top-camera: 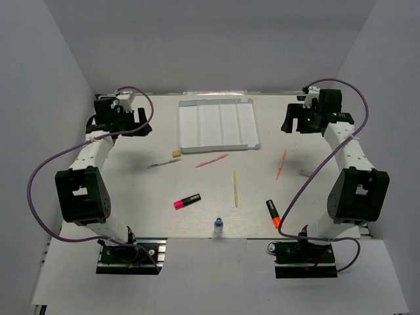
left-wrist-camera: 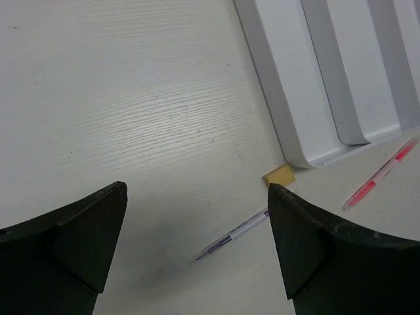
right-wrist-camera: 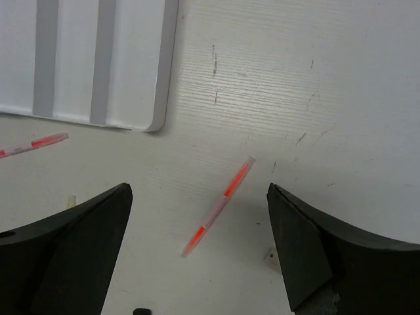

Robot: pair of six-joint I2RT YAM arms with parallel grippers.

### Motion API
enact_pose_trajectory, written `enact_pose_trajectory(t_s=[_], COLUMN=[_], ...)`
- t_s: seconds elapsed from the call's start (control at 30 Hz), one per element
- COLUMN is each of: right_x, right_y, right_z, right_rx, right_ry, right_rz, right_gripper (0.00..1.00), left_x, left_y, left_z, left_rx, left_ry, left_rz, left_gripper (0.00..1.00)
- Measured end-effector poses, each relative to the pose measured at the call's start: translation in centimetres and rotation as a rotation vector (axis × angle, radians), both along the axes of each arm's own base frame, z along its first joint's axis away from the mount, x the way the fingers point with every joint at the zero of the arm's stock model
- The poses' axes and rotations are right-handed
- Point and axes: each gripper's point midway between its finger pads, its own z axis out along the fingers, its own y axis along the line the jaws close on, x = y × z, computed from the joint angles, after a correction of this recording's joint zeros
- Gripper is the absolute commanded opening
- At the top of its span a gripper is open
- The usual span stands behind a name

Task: Sort the stationery into containers
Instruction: Pick up the pen from the center of the board.

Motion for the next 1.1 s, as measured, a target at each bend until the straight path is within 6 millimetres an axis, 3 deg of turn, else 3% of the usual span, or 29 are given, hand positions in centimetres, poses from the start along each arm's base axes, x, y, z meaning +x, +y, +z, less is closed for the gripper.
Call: enact_pose_trajectory(t_s=[0.13, 0.3, 0.47, 0.83, 1.1], right_x=[-0.7, -2.1, -2.5, -2.6, -2.7], right_y=[0.1, 0.3, 0.6, 1.1, 1.3], right_z=[-0.4, -1.6, -1.9, -1.8, -1.8], right_rx=[0.001, 0.008, 0.022, 0.041, 0.049], right_ry=[0.007, 0.034, 0.045, 0.041, 0.042], right_rz=[0.003, 0.010, 0.022, 0.041, 0.053], right_gripper=[0.89, 0.89, 0.89, 0.89, 0.89], left_x=[-0.9, -3.6, -6.1, -8.8, -8.5], left_y=[-0.7, -2.9, -3.8, -5.1, -6.3], left_z=[-0.2, -0.6, -1.5, -7.6, -11.0], left_rx=[0.027, 0.075, 0.147, 0.304, 0.372], left_ry=[-0.002, -0.030, -0.053, 0.013, 0.056], left_rz=[-0.099, -0.326, -0.464, -0.761, -0.848], left_gripper=[0.91, 0.86, 0.77, 0.65, 0.61])
